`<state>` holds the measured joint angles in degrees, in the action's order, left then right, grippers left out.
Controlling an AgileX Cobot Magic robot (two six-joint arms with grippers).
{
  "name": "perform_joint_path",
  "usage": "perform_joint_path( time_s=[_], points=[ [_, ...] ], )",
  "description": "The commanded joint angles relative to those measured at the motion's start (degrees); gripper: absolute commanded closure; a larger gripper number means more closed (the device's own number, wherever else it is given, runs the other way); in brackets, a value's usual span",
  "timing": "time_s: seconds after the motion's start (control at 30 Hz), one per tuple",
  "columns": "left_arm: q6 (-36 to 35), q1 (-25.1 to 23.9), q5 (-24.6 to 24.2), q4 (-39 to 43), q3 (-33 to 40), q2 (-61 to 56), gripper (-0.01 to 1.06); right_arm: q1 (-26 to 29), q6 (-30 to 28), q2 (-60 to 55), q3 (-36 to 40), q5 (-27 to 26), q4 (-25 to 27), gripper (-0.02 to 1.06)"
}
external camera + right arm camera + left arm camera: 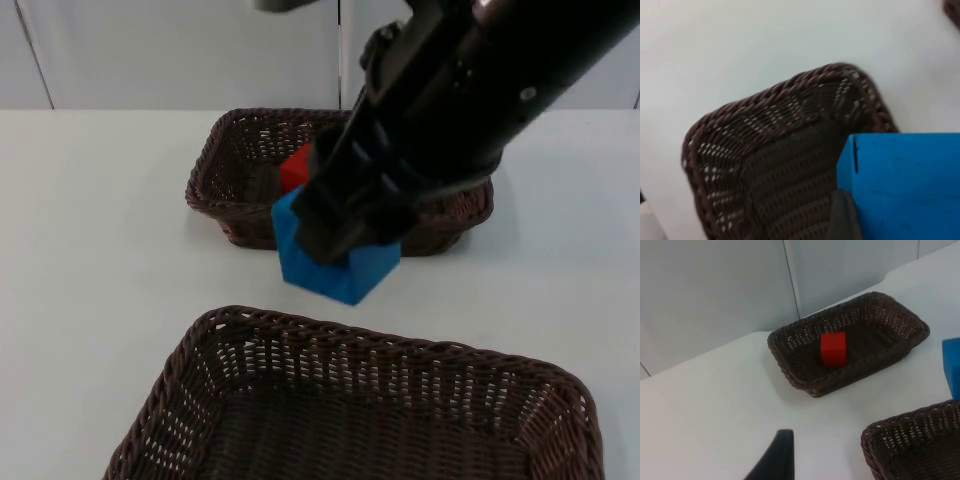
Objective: Pick up one cube with the left hand and place it into the upper basket. Pick up one cube with the right hand and place it into the lower basket.
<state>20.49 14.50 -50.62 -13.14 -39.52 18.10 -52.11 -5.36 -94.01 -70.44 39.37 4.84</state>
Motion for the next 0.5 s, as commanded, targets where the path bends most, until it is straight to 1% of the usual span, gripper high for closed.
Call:
perform_joint_path(
  time_s=[0.0,0.17,0.4,0.47],
  points=[
    [-0.5,0.3,-0.1,-0.3,0.3,-0.4,0.0,-0.8,-0.3,0.3,0.4,-0.1,0.4,1.05],
    [-0.5,0.3,-0.1,-0.4,0.3,-0.4,0.0,-1.3,0.0,0.3,3.0,-1.0,0.8,1.05],
    [-0.5,0.3,-0.1,-0.5,0.3,-0.4,0.0,-1.3,0.0,0.3,7.5,-4.6,1.8,1.05],
    [-0.5,0.3,-0.1,-0.5,0.3,-0.4,0.0,-1.3,0.0,0.3,9.0,-6.2,3.4,1.05]
  ],
)
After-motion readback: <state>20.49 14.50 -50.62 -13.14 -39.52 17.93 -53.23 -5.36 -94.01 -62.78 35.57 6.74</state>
